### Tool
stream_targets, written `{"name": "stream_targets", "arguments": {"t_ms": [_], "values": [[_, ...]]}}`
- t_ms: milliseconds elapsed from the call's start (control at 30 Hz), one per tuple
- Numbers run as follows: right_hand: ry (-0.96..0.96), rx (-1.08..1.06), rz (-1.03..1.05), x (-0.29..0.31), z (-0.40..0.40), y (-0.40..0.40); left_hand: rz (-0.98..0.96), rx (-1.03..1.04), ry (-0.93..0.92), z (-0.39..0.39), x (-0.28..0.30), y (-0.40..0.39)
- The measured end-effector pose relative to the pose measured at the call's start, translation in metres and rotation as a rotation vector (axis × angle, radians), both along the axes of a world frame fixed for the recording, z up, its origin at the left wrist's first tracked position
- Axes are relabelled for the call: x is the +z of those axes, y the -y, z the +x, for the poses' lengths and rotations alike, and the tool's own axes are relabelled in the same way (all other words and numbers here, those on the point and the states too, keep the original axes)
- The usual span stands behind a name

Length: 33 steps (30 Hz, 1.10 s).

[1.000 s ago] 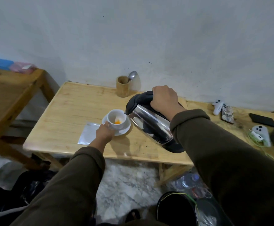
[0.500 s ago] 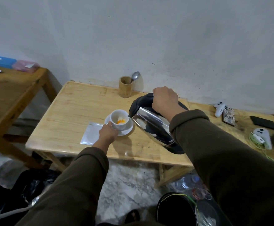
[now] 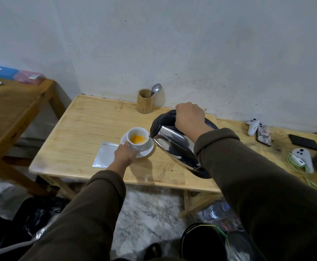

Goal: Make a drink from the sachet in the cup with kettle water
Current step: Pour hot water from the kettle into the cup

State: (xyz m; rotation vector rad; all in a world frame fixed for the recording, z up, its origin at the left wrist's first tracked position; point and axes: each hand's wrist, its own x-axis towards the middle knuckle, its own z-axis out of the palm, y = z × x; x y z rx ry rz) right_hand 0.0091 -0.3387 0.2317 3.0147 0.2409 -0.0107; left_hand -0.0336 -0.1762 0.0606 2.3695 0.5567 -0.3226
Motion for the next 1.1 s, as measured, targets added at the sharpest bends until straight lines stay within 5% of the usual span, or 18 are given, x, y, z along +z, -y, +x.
{"name": "stream_targets", "arguments": {"t_ms": [1100], "values": [[0.068, 0.03, -0.033, 0.003, -0.0023, -0.0049, 0.011, 0.022, 0.002, 0.0026, -0.0065, 0.0021]]}}
